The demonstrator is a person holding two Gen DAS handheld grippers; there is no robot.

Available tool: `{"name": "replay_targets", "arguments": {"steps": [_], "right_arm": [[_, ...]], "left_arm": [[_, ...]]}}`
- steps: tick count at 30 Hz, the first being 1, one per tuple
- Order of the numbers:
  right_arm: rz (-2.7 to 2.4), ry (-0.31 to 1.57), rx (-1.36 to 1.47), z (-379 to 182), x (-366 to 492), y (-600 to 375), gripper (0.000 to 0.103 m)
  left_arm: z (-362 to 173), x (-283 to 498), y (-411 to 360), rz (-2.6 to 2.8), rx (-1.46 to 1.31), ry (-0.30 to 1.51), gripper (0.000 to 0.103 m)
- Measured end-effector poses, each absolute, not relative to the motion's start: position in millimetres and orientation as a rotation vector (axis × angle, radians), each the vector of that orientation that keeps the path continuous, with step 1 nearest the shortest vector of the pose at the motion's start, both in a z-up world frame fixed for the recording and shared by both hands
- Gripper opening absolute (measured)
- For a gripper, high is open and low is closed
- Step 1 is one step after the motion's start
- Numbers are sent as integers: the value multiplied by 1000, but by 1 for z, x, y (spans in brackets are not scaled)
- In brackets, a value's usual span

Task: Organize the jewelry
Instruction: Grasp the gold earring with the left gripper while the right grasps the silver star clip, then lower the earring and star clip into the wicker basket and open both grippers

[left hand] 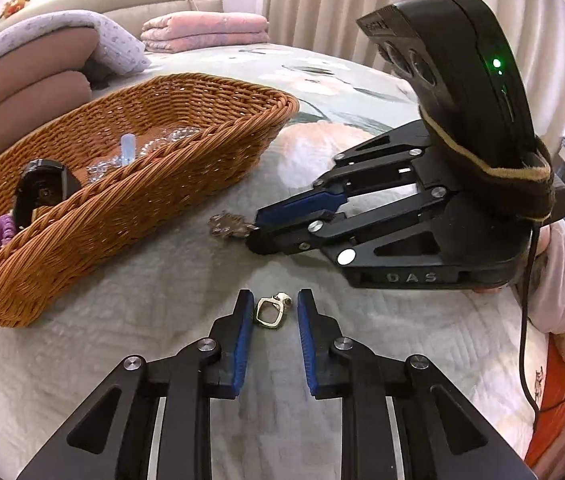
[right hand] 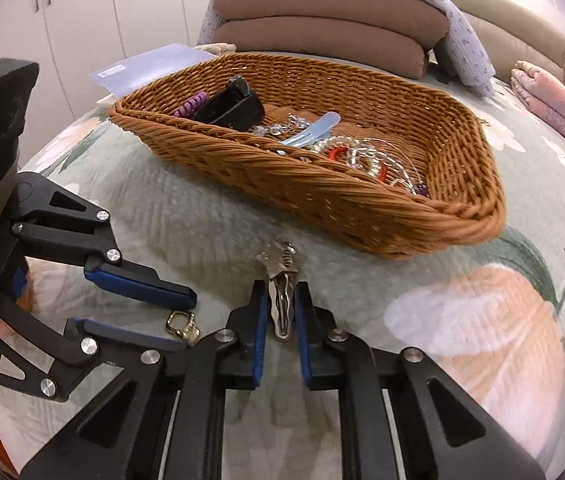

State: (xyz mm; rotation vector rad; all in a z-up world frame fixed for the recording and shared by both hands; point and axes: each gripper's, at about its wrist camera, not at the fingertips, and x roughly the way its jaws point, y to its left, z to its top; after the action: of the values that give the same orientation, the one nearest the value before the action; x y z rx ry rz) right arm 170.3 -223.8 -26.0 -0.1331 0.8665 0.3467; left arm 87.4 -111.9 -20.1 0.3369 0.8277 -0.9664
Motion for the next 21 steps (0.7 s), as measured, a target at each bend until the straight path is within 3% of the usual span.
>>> {"name": "replay_targets", "arguments": {"steps": [21], "right_arm": [[220, 809, 51, -13, 65, -231, 15]], "left_arm": [[9, -4, -59, -836, 190, 620, 22]]}}
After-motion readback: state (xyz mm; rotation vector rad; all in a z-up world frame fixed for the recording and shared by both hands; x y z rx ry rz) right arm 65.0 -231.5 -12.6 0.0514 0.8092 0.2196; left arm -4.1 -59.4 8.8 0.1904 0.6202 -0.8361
